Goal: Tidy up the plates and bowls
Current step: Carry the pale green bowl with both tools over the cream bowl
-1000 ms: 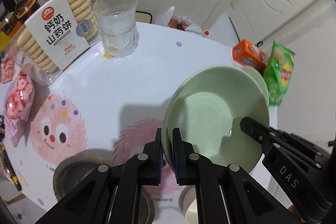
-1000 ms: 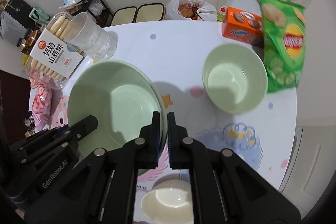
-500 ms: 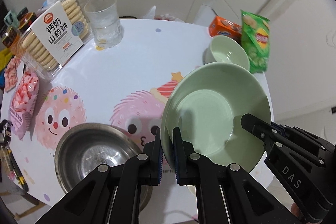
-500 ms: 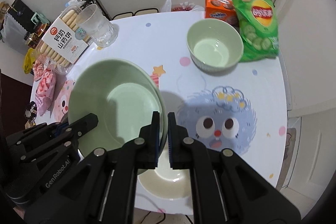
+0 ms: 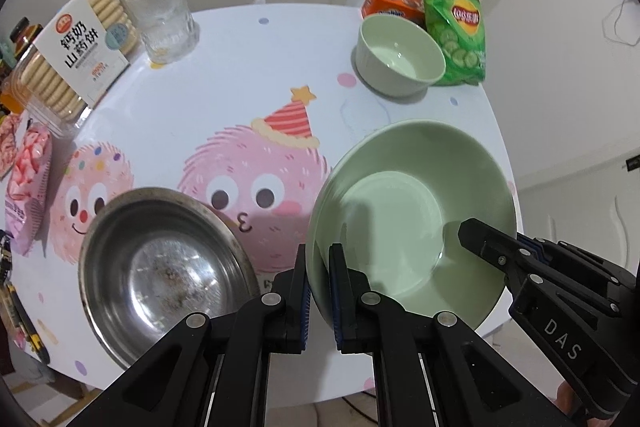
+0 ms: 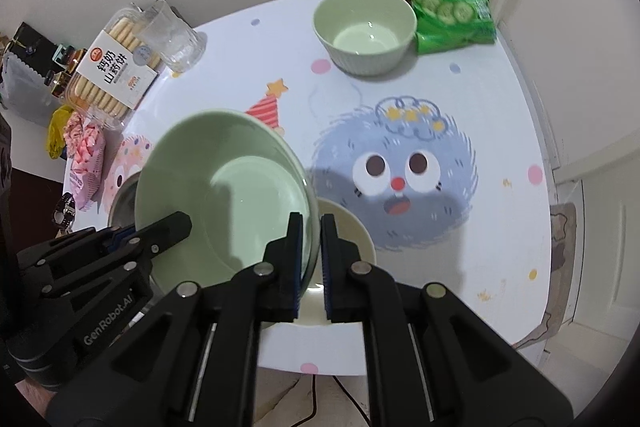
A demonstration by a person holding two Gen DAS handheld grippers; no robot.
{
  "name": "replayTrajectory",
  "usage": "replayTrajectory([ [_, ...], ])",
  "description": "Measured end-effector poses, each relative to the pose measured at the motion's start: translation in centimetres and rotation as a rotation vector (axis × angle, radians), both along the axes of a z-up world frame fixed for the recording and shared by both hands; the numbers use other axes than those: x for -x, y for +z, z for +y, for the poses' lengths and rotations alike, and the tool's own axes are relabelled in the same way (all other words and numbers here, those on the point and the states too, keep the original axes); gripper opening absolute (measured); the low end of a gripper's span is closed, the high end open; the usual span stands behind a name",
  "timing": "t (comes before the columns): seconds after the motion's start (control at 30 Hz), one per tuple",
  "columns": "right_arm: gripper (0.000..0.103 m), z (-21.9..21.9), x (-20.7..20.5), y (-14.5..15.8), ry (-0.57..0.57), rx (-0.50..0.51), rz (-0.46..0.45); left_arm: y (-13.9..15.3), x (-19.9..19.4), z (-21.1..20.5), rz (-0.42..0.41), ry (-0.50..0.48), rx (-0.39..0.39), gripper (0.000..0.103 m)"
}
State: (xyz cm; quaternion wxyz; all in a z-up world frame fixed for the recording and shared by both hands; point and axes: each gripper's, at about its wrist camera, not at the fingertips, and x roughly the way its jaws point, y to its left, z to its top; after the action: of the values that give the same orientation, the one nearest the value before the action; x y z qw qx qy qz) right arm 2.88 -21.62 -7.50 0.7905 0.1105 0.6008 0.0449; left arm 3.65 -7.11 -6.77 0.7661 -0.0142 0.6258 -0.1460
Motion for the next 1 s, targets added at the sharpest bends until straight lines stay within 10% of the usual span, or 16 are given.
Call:
replayTrajectory([
  [1.0, 0.010, -2.0, 2.4, -4.5, -0.043, -0.004, 0.087, -4.9, 1.3, -1.7, 0.083, -0.044, -0.030, 0.008],
])
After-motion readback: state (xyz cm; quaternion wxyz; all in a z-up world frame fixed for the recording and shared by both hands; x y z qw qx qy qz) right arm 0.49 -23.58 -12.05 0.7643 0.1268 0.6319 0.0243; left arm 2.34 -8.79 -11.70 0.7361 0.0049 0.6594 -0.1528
